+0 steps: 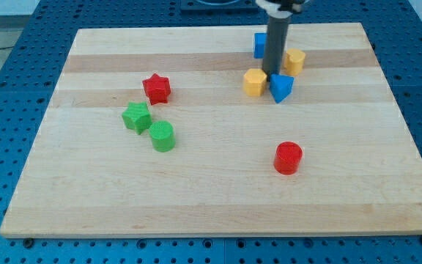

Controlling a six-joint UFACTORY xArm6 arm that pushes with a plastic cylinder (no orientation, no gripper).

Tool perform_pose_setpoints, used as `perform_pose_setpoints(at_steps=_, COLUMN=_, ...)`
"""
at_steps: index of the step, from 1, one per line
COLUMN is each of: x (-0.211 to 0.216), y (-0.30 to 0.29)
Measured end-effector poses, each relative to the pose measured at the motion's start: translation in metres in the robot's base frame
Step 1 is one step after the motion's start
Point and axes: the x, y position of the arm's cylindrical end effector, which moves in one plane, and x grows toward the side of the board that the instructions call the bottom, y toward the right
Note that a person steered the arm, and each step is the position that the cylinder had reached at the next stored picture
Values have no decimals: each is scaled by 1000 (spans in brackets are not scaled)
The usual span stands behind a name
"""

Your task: Push the yellow hexagon to the left side of the red circle

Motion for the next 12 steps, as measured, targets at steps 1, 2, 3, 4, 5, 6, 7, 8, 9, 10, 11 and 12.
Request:
perform_pose_setpoints(at_steps=1, x=-10, y=-38)
perform_pose_setpoints(at_steps=2, x=3, y=-52)
perform_pose_setpoints(at_steps=3, x=29, y=-52)
perform_pose_setpoints(at_steps=4, x=56, y=-65)
perform_pose_setpoints(at_steps=5, x=49, y=-91)
perform_pose_setpoints(at_steps=6, x=64, y=-93)
perform_pose_setpoints(at_steps=7, x=86, y=-72)
perform_pose_setpoints(at_steps=8, x=106, y=-63)
perform_pose_setpoints(at_steps=9, x=102, y=-61)
perform_pose_setpoints(at_steps=10, x=100, y=-41)
perform_pose_setpoints(at_steps=11, x=105, y=-32)
perform_pose_setpoints(at_steps=12, x=120, y=-32)
